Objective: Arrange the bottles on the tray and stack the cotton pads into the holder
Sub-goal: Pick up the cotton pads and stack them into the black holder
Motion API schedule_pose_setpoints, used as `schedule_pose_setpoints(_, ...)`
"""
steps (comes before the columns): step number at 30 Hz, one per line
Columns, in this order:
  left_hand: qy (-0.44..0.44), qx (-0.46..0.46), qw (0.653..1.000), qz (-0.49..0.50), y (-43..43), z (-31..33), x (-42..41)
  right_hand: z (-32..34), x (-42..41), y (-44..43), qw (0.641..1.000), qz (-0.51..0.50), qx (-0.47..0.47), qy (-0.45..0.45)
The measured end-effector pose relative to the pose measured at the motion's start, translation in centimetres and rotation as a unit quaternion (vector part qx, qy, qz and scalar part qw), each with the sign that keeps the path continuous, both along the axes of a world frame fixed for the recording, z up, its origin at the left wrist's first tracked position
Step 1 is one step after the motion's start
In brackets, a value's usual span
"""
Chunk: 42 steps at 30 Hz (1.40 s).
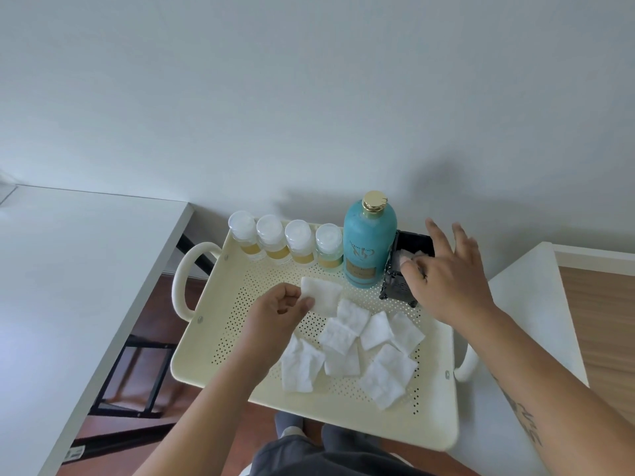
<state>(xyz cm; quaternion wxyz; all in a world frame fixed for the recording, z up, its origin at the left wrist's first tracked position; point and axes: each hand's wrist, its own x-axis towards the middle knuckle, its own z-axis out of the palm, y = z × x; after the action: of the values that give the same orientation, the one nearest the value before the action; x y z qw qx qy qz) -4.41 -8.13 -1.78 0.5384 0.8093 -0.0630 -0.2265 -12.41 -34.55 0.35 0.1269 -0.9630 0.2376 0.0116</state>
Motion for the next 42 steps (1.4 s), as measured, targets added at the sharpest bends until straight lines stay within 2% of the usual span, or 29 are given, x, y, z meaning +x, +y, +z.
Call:
schedule_pose_setpoints(2,-0.012,-0.02,1.0,-0.013,-0.2,0.7,0.0,0.5,-0.4,0.5,0.997,-0.008,-0.017,-0.076)
schedule_pose_setpoints(4,-0.039,-0.026,0.999,-0.027,-0.4,1.3,0.1,1.3,-0.9,1.6,0.979,-0.015,-0.03,-0.201)
schedule_pose_setpoints(6,-0.067,-0.024,0.996,-0.05,-0.7,1.9,0.2,2.4,-1.3,3.3,0.963,0.018,0.019,-0.27)
schedule_pose_setpoints(8,-0.07,-0.024,0.994,-0.08,-1.0,2.4,0.4,3.1,-1.5,5.2,0.962,0.086,0.109,-0.237)
schedule_pose_setpoints(10,-0.057,-0.026,0.992,-0.109,-1.2,2.7,0.5,3.2,-1.5,6.8,0.959,0.107,0.195,-0.174)
schedule_pose_setpoints(14,-0.071,-0.005,0.988,-0.14,-1.3,2.8,0.8,3.2,-1.5,7.4,0.949,0.081,0.234,-0.194)
schedule_pose_setpoints(18,-0.081,0.057,0.991,-0.086,-0.2,1.0,1.7,3.2,-1.4,5.5,0.939,-0.003,0.257,-0.229)
schedule_pose_setpoints(22,-0.068,0.159,0.985,-0.025,1.6,-2.3,2.6,2.4,-1.2,2.8,0.931,-0.144,0.219,-0.253)
schedule_pose_setpoints(28,-0.069,0.275,0.959,-0.025,4.2,-5.7,2.7,0.7,-0.7,1.3,0.931,-0.234,0.155,-0.233)
schedule_pose_setpoints(31,-0.078,0.324,0.942,-0.046,5.0,-6.6,2.6,0.6,-0.1,1.2,0.937,-0.244,0.125,-0.216)
schedule_pose_setpoints(35,-0.08,0.33,0.939,-0.042,5.2,-7.1,2.4,0.6,0.3,1.2,0.955,-0.222,0.09,-0.174)
schedule_pose_setpoints(37,-0.094,0.338,0.935,-0.045,5.0,-7.2,2.2,0.8,0.3,1.5,0.956,-0.216,0.078,-0.184)
schedule_pose_setpoints(40,-0.095,0.338,0.935,-0.04,4.7,-7.2,2.1,0.9,-0.1,1.9,0.961,-0.176,0.037,-0.209)
schedule_pose_setpoints(42,-0.084,0.337,0.937,-0.04,4.5,-7.1,2.1,0.6,-0.4,2.0,0.973,-0.134,0.004,-0.186)
